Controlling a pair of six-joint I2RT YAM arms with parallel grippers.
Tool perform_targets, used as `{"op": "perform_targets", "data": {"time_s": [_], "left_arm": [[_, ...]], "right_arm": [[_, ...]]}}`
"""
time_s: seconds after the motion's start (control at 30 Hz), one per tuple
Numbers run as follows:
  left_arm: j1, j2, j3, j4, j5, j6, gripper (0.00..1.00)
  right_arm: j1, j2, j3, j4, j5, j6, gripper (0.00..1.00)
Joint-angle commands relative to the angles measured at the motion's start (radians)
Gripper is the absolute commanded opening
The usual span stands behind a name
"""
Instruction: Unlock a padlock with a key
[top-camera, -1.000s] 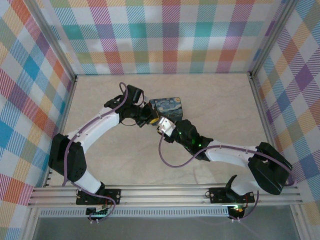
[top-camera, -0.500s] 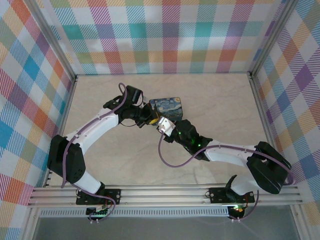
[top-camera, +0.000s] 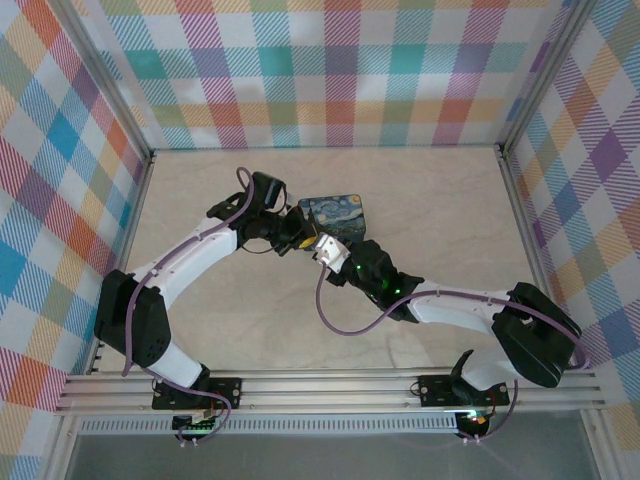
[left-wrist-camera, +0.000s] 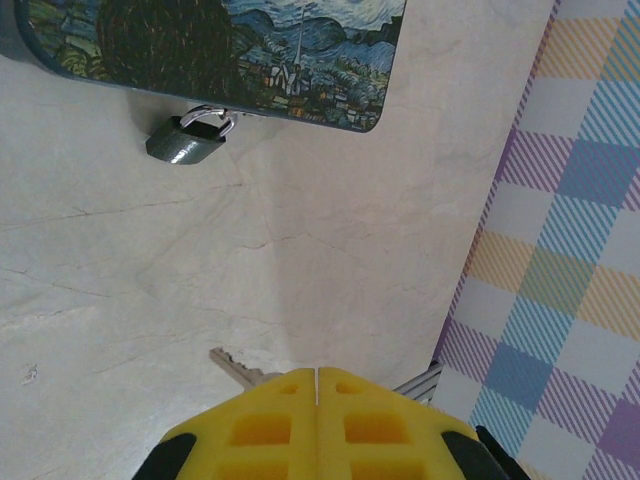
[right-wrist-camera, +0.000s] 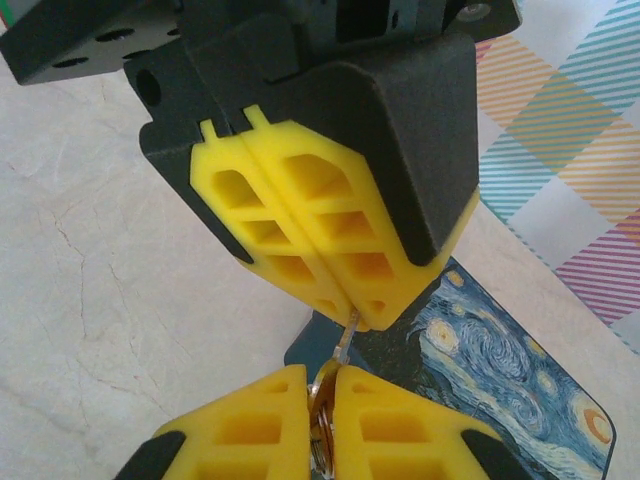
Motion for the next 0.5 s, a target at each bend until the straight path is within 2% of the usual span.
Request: {"op": "perform_targets", "data": {"time_s": [0.0,0.17,0.27,0.3,0.37,0.47], "left_arm": [[-0.026,-0.026,-0.017,0.000,0.022,-0.012,0.00],[-0.027,-0.033,-0.028,0.001,0.003,-0.027,0.01],[-0.024,-0.035,-0.015,-0.024,-0.024,-0.004,0.30],[-0.022,-0.036,-0.008,-0.039,-0.040,0.008,0.37],[-0.012,-0.045,0.003,-0.069,-0.074,0.041,0.45],[0.020,-0.063,0.000,-0.090,-0.106,0.069,0.49]], "right_arm": [[0.003,0.007,0.024,0.057,0.007,0.022,0.06],[0.002,0.004,0.038,0.011,0.032,0.077,0.00],[-0.014,-0.019,0.035,-0.052,-0.041,0.160,0.00],[-0.023,-0.027,0.030,-0.071,-0.069,0.190,0.00],[-0.059,-0.059,0.011,-0.109,-0.161,0.265,0.00],[-0.142,-0.108,0.004,-0.203,-0.337,0.395,0.00]]}}
